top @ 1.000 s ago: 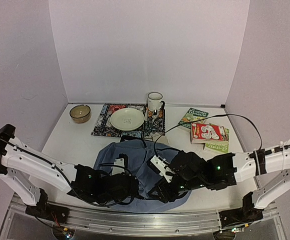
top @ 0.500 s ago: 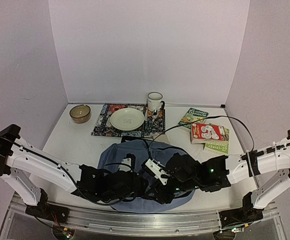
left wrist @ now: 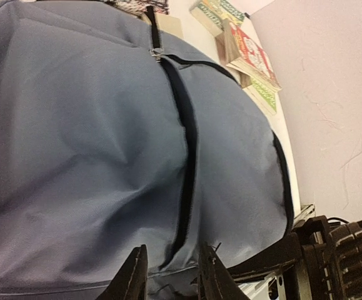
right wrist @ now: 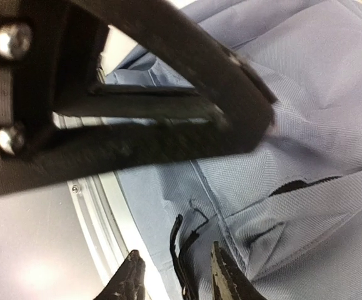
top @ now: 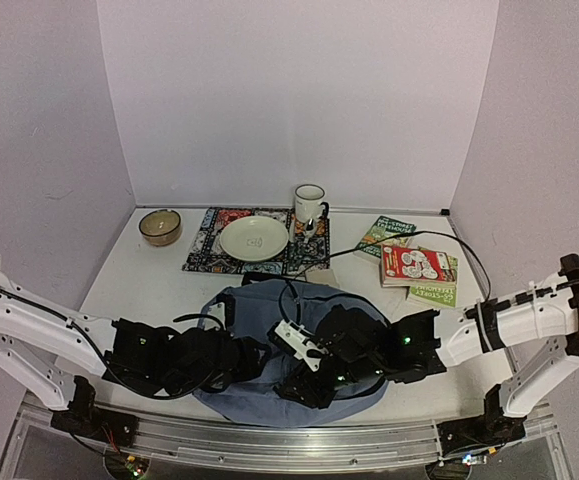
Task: Pack the student bag
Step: Pick up the largest pocket of the bag from the student bag, then hold the student bag at the center of the board.
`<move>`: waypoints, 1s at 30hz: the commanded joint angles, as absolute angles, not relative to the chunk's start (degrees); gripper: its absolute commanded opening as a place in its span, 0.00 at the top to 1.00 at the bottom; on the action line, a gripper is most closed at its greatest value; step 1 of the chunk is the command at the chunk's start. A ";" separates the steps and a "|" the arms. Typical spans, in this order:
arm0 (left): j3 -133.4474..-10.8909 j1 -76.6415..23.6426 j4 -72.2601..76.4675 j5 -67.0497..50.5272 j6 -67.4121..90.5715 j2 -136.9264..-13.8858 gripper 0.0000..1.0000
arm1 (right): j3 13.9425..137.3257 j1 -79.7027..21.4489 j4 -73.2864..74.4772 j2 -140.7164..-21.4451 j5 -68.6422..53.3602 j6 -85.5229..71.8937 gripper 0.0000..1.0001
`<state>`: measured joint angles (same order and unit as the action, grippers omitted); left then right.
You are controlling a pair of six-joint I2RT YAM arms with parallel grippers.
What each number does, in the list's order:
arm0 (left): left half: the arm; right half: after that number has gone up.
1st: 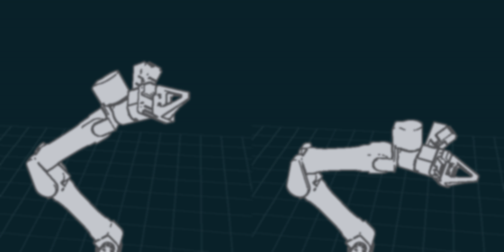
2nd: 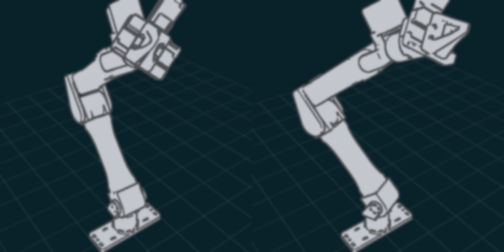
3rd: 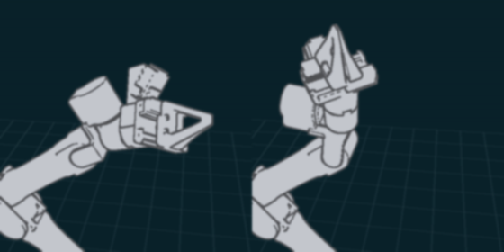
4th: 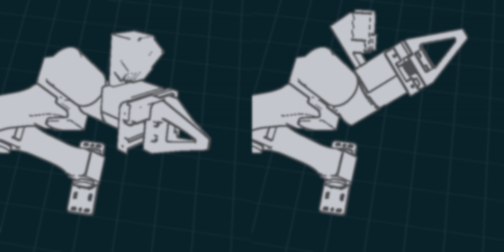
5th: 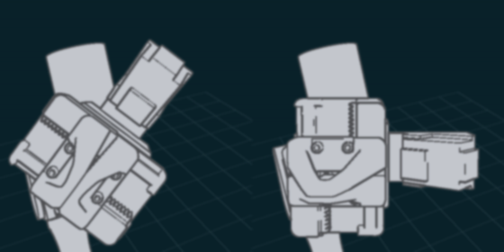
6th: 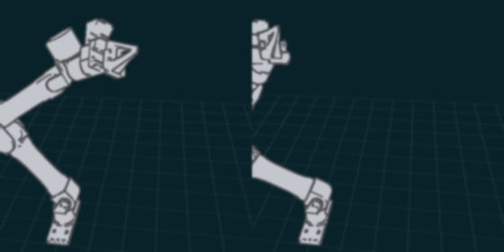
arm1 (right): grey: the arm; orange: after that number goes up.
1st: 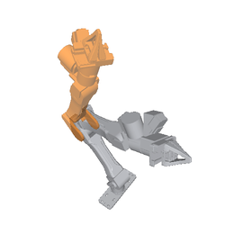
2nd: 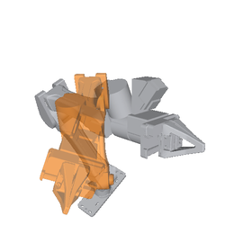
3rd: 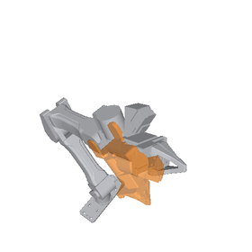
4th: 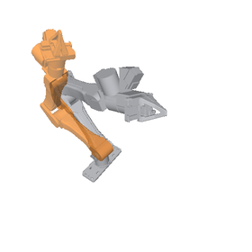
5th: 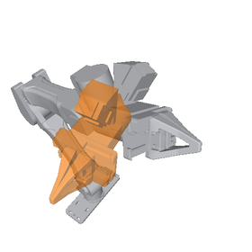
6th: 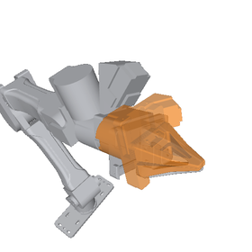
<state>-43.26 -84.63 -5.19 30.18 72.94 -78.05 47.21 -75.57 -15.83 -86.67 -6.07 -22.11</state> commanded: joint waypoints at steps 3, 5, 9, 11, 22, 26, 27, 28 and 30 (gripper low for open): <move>-39.44 -84.27 -9.69 29.17 76.70 -74.74 0.72 | 50.96 -75.79 -14.23 -90.24 -5.13 -22.28 0.68; -38.49 -84.24 -9.91 28.68 77.15 -74.61 0.73 | 51.54 -75.78 -13.76 -90.85 -5.06 -22.32 0.70; -38.12 -84.20 -10.46 28.49 77.21 -75.44 0.73 | 51.87 -75.76 -12.98 -90.90 -5.38 -22.28 0.79; -38.49 -84.24 -11.00 28.72 76.96 -76.18 0.73 | 51.68 -75.79 -12.56 -90.31 -5.16 -22.31 0.85; -38.94 -83.27 -12.43 28.21 76.93 -80.10 0.75 | 50.12 -75.82 -9.19 -86.80 -4.16 -23.36 1.00; -37.81 -82.28 -13.11 27.75 77.80 -81.28 0.76 | 49.21 -75.77 -7.34 -83.80 -2.75 -24.41 1.00; -37.49 -82.02 -13.38 27.63 78.05 -81.55 0.76 | 48.95 -75.81 -6.97 -83.01 -2.53 -24.61 0.99; -37.20 -81.81 -13.49 27.51 78.28 -81.82 0.77 | 48.80 -75.80 -6.62 -82.42 -2.47 -24.74 0.98; -36.84 -81.45 -13.66 27.20 78.49 -82.32 0.77 | 48.61 -75.76 -6.10 -81.69 -2.47 -24.88 0.98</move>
<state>-37.71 -82.44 -11.62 27.83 77.04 -81.05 49.07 -75.57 -9.48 -85.09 -3.91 -23.87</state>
